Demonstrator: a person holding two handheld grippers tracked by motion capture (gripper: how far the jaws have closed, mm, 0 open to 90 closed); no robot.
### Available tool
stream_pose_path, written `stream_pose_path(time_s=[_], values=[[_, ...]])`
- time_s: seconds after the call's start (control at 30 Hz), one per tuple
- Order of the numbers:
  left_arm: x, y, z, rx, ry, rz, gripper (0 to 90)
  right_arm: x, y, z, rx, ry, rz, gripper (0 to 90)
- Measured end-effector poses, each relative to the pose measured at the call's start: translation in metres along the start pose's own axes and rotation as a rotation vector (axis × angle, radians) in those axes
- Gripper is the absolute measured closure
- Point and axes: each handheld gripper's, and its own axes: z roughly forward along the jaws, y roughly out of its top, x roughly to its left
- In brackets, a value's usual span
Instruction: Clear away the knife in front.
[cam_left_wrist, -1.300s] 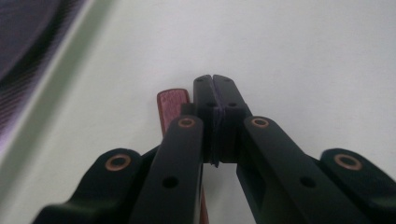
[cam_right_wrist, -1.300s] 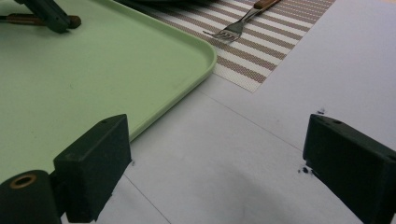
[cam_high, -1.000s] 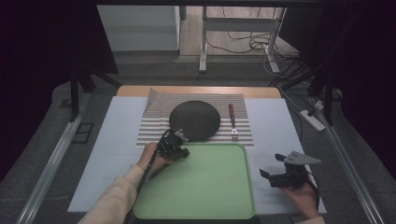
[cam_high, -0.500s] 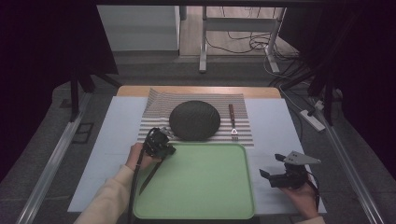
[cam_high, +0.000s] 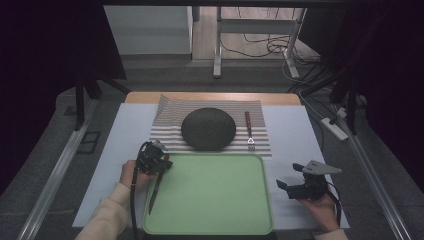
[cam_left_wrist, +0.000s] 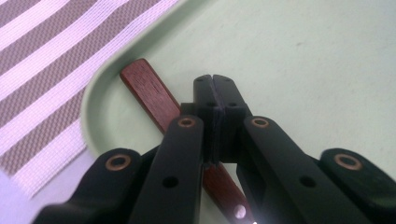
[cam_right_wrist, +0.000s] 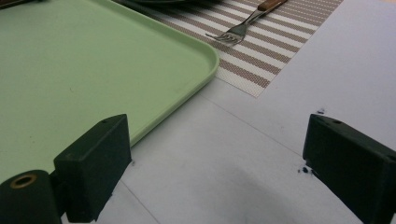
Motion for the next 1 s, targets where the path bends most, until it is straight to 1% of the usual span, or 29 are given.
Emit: stream_pose_path(time_s=[0.07, 0.17, 0.3, 0.37, 0.5, 0.53, 0.6, 0.67, 0.73, 0.83, 0.87, 0.9, 0.93, 0.97, 1.0], values=[[0.001, -0.003, -0.001, -0.002, 0.002, -0.011, 88.9, -0.001, 0.001, 0.001, 0.001, 0.009, 0.002, 7.7], [0.001, -0.006, -0.002, 0.001, 0.008, -0.019, 88.9, -0.001, 0.002, 0.002, -0.008, 0.008, -0.002, 7.8], [-0.001, -0.009, -0.004, -0.005, 0.012, -0.014, 88.9, 0.002, 0.003, 0.001, -0.007, 0.01, -0.006, 7.8], [-0.003, -0.009, -0.006, -0.021, 0.028, -0.012, 88.9, 0.003, 0.004, 0.001, -0.011, 0.005, -0.012, 7.8], [-0.008, -0.01, -0.018, -0.099, 0.047, 0.004, 88.9, 0.005, 0.005, 0.0, -0.008, 0.0, -0.021, 7.8], [-0.009, -0.011, -0.022, -0.129, 0.046, 0.0, 88.9, 0.005, 0.005, 0.0, -0.009, 0.0, -0.02, 7.8], [-0.009, -0.017, -0.031, -0.186, 0.052, -0.013, 88.9, 0.005, 0.005, 0.0, -0.011, -0.001, -0.018, 7.8], [-0.008, -0.024, -0.039, -0.231, 0.06, -0.036, 88.9, 0.005, 0.005, 0.0, -0.01, -0.003, -0.018, 7.8], [-0.007, -0.033, -0.045, -0.263, 0.071, -0.054, 88.8, 0.005, 0.005, 0.001, -0.01, -0.001, -0.019, 7.8], [-0.007, -0.048, -0.051, -0.299, 0.063, -0.089, 88.3, 0.005, 0.005, 0.001, -0.01, 0.0, -0.019, 7.8], [-0.007, -0.052, -0.052, -0.304, 0.064, -0.098, 83.9, 0.005, 0.005, 0.001, -0.011, 0.001, -0.019, 7.8], [-0.008, -0.056, -0.053, -0.307, 0.066, -0.104, 77.2, 0.005, 0.005, 0.0, -0.012, 0.002, -0.019, 7.8], [-0.009, -0.06, -0.053, -0.309, 0.067, -0.114, 67.5, 0.005, 0.005, 0.0, -0.011, 0.005, -0.021, 7.8], [-0.01, -0.063, -0.054, -0.311, 0.076, -0.125, 58.1, 0.005, 0.005, 0.0, -0.011, 0.007, -0.022, 7.8], [-0.011, -0.066, -0.055, -0.318, 0.086, -0.139, 51.0, 0.005, 0.005, 0.0, -0.012, 0.009, -0.023, 7.8]])
